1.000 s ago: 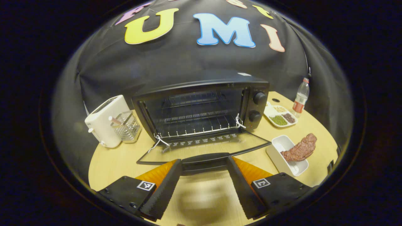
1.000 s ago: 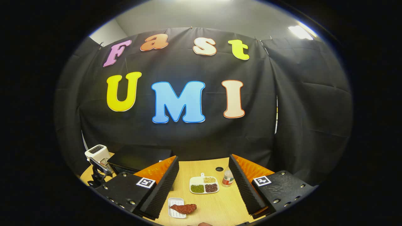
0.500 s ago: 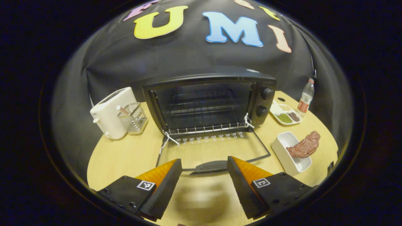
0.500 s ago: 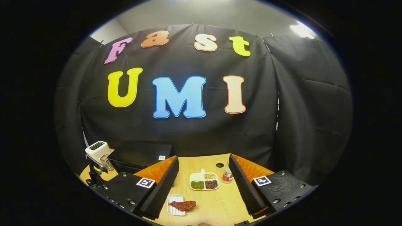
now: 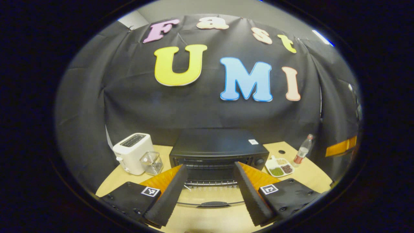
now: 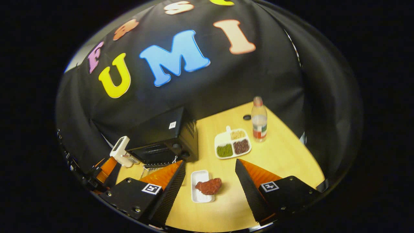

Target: Open the electric oven with the left hand, put the food in, and close the electric oven.

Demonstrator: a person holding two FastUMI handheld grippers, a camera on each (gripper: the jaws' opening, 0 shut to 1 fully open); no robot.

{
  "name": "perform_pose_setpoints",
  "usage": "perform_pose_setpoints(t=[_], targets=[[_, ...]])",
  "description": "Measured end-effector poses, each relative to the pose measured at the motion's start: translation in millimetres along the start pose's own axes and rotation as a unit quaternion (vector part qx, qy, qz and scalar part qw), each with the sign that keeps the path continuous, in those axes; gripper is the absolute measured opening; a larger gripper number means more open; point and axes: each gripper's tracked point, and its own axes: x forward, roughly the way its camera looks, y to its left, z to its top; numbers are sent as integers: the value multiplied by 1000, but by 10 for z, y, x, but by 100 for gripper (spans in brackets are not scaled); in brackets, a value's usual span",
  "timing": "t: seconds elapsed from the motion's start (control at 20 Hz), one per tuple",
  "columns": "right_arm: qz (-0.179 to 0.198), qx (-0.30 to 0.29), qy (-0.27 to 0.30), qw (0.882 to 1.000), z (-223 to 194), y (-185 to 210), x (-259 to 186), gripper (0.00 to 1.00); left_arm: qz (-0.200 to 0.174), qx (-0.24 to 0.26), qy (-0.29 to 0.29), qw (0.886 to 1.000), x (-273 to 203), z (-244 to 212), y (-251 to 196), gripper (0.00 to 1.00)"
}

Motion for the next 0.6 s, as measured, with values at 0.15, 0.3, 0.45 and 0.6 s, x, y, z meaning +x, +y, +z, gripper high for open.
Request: perform_pose_setpoints(t=[0.15,0.3,0.45,0.6], targets=[[28,93,45,994,-308,-221,212,95,2,14,-13,1000,-125,141,-48,100],[63,131,79,986,-557,-338,394,95,6,18,-10,1000,-191,130,-117,100],[93,144,100,980,-800,-483,588,95,19,12,0,1000,-225,103,-152,96],[112,144,119,976,-964,-595,742,95,35,5,1,999,-271,121,-166,100]])
